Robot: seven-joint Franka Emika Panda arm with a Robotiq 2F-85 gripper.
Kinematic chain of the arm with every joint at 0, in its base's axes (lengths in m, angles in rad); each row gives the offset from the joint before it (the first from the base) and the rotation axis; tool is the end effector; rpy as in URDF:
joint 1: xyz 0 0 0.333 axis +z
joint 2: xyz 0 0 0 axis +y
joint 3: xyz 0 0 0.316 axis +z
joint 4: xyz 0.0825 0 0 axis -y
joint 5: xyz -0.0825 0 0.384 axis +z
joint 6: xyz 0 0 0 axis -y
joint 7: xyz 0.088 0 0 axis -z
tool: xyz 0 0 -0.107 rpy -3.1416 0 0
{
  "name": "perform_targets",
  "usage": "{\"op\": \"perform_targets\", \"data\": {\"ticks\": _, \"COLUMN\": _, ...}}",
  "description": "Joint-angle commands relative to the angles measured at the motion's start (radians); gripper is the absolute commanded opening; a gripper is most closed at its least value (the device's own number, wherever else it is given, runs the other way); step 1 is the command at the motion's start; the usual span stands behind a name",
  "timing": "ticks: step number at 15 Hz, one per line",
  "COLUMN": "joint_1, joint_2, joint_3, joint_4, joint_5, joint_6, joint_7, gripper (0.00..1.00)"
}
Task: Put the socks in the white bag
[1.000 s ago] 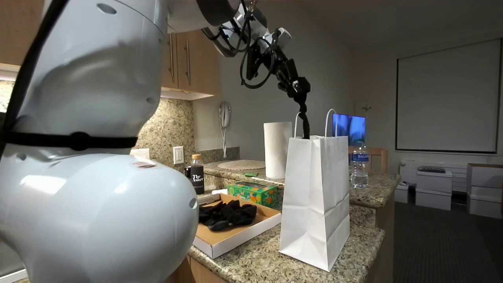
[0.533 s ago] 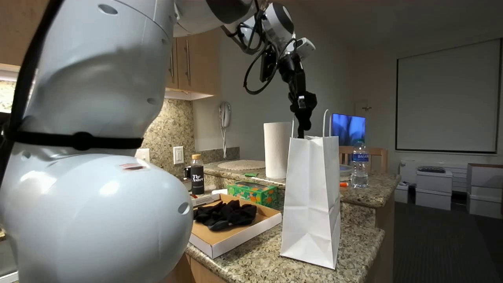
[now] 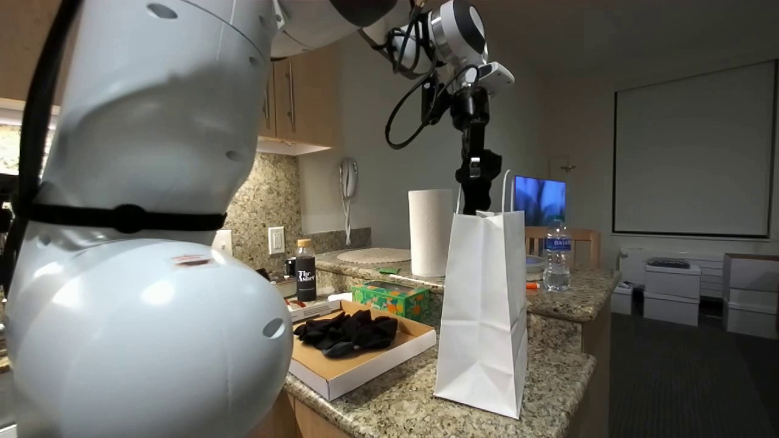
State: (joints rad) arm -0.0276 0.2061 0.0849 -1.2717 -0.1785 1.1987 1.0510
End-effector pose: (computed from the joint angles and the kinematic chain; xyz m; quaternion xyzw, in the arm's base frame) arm 0.5755 0.0036 0.6182 0.8581 -0.4883 -0.0767 0.1392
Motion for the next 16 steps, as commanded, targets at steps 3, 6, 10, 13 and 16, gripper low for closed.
{"op": "perform_targets", "data": {"ticks": 3, "joint_1": -0.014, "joint_2": -0.038, "joint_3": -0.016, "joint_4": -0.053, "joint_5": 0.067, "joint_6": 0.02, "joint_7": 0.042, "gripper": 0.09}}
{"op": "perform_targets", "data": {"ticks": 6, "joint_1": -0.012, "joint_2": -0.042, "joint_3": -0.026, "joint_4": -0.053, "joint_5": 0.072, "joint_6": 0.024, "joint_7": 0.043, "gripper": 0.38}}
{"op": "perform_targets", "data": {"ticks": 10, "joint_1": -0.01, "joint_2": -0.049, "joint_3": -0.038, "joint_4": -0.053, "joint_5": 0.069, "joint_6": 0.025, "joint_7": 0.047, "gripper": 0.62}}
{"op": "perform_targets", "data": {"ticks": 13, "joint_1": -0.008, "joint_2": -0.055, "joint_3": -0.044, "joint_4": -0.051, "joint_5": 0.067, "joint_6": 0.026, "joint_7": 0.048, "gripper": 0.81}}
{"op": "perform_targets", "data": {"ticks": 16, "joint_1": -0.005, "joint_2": -0.071, "joint_3": -0.045, "joint_4": -0.044, "joint_5": 0.07, "joint_6": 0.034, "joint_7": 0.041, "gripper": 1.0}}
